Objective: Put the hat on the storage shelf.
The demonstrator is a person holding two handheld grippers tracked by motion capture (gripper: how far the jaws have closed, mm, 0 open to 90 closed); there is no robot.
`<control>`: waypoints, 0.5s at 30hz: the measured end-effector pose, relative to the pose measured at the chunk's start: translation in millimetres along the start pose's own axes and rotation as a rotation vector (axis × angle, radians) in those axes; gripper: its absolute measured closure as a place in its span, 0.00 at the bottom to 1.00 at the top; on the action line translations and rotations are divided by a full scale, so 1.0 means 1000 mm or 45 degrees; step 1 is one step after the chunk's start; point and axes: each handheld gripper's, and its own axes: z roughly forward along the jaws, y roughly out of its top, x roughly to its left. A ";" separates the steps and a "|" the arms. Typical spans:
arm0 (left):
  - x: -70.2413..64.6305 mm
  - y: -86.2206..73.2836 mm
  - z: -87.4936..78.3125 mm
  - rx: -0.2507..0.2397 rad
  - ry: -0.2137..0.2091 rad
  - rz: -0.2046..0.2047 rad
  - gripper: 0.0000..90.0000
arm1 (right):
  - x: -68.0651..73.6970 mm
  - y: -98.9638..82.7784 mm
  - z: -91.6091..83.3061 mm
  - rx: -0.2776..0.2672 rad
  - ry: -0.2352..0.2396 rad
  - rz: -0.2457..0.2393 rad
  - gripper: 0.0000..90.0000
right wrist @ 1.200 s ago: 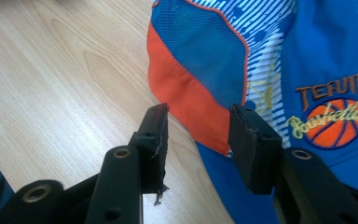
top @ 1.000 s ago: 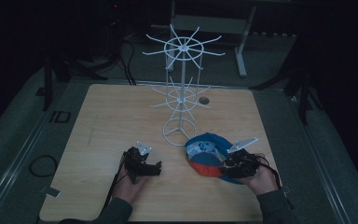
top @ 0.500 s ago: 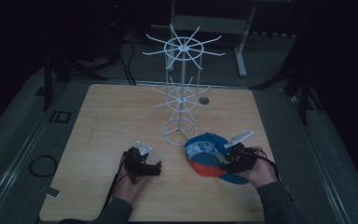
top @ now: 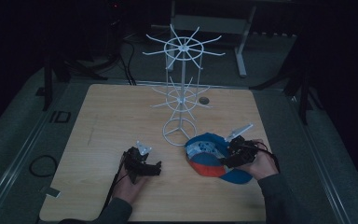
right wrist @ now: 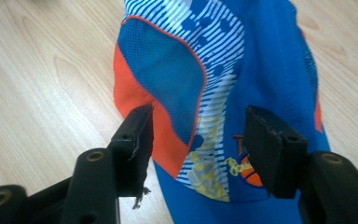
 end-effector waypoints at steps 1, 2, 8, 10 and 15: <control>0.000 0.000 0.000 0.000 0.000 0.000 0.03 | -0.001 0.001 0.000 -0.002 0.001 -0.002 0.46; 0.000 0.000 0.000 0.000 0.000 0.000 0.03 | -0.003 0.002 0.000 0.005 0.000 -0.006 0.44; 0.000 0.000 0.000 0.000 0.000 0.001 0.03 | -0.008 0.006 0.001 0.017 -0.006 -0.013 0.40; 0.000 0.000 0.000 0.000 0.001 0.005 0.03 | -0.010 0.007 0.002 0.022 -0.007 -0.013 0.39; 0.000 0.000 0.000 0.000 0.001 0.004 0.03 | -0.015 0.011 0.002 0.031 -0.012 -0.022 0.35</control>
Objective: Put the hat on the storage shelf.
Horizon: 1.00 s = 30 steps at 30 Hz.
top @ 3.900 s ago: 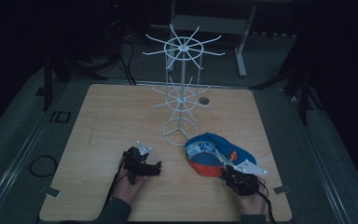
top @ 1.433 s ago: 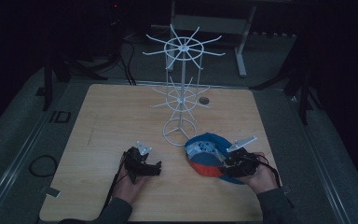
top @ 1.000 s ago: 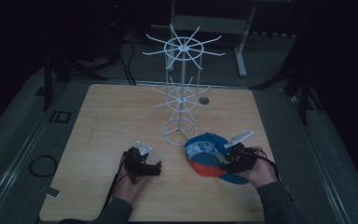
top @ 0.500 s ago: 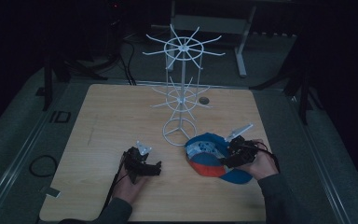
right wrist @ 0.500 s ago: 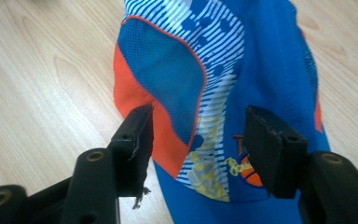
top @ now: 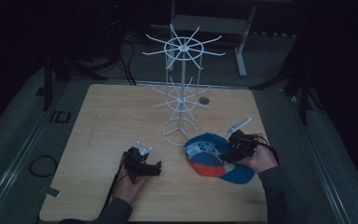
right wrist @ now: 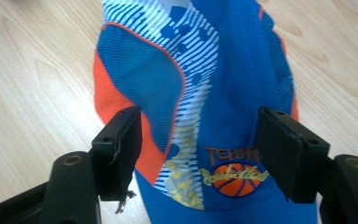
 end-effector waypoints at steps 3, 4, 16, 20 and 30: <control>0.000 0.000 0.000 0.000 0.000 0.000 0.03 | -0.003 0.004 0.000 -0.010 0.004 0.000 0.32; 0.000 0.000 0.000 0.000 0.000 0.000 0.03 | -0.003 0.004 0.000 -0.010 0.004 0.000 0.32; 0.000 0.000 0.000 0.000 0.000 0.000 0.03 | -0.009 0.020 0.007 -0.004 0.024 -0.034 0.25; 0.000 0.000 0.000 0.000 0.000 0.000 0.03 | -0.009 0.026 0.011 0.011 0.032 -0.047 0.24; 0.000 0.000 0.000 0.001 0.001 0.001 0.03 | -0.009 0.044 0.022 0.026 0.046 -0.085 0.21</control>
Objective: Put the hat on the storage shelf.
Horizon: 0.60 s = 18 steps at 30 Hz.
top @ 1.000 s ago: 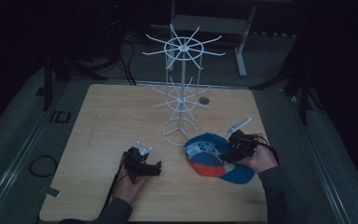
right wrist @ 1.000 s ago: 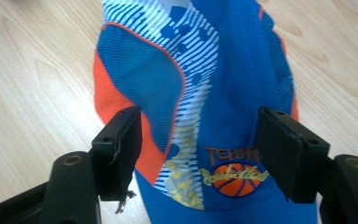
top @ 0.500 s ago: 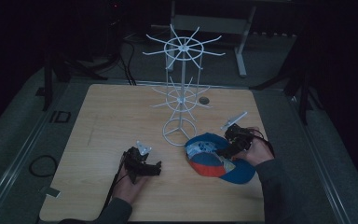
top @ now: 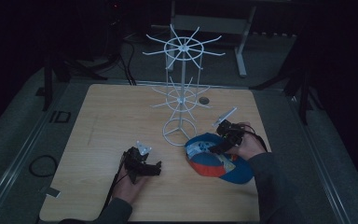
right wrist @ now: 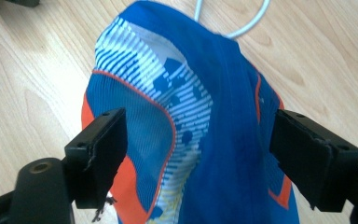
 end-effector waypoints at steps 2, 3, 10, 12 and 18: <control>0.000 0.000 0.000 0.000 -0.001 -0.001 0.03 | 0.000 0.004 0.003 0.010 -0.009 -0.012 0.21; 0.000 0.000 0.000 0.002 -0.002 0.001 0.03 | -0.001 0.005 0.005 0.016 -0.007 -0.016 0.21; 0.000 0.000 0.000 0.002 -0.001 0.001 0.03 | -0.009 0.013 0.020 0.029 0.014 -0.004 0.21; 0.000 0.000 0.000 0.003 -0.002 0.000 0.03 | -0.010 0.016 0.024 0.041 0.025 -0.007 0.21; 0.000 0.000 0.000 0.003 -0.002 -0.001 0.03 | -0.013 0.023 0.039 0.070 0.061 -0.033 0.21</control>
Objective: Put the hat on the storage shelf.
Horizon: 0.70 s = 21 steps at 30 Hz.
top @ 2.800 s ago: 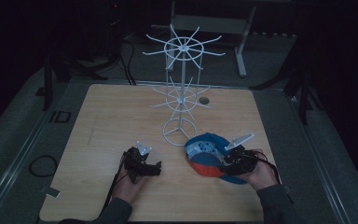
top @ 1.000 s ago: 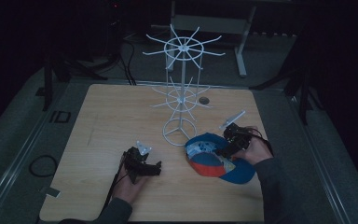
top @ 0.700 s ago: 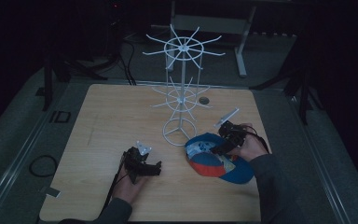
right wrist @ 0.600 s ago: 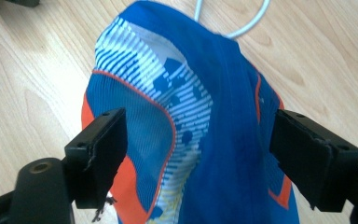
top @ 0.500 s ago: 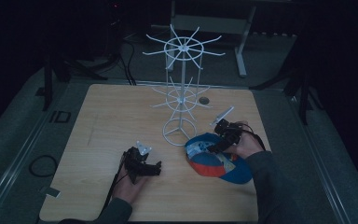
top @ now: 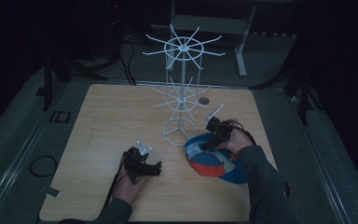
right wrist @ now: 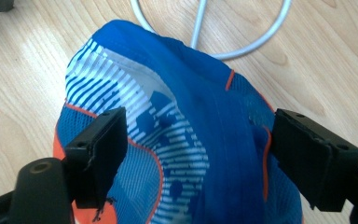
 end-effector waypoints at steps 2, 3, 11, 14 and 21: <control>0.000 0.000 0.000 0.000 0.000 0.000 0.03 | 0.000 0.002 0.004 0.017 0.012 -0.004 0.21; 0.000 0.000 0.000 -0.001 0.000 0.000 0.03 | -0.001 0.003 0.006 0.025 0.009 -0.012 0.22; 0.000 0.000 0.000 0.000 0.000 0.000 0.03 | 0.002 0.006 0.020 0.145 0.009 -0.024 0.65; 0.000 0.000 0.000 -0.001 0.001 -0.001 0.03 | 0.006 0.003 0.016 0.143 -0.016 -0.044 0.88; 0.000 0.000 0.000 0.000 0.002 0.002 0.03 | 0.009 -0.008 -0.010 0.047 -0.052 -0.058 0.97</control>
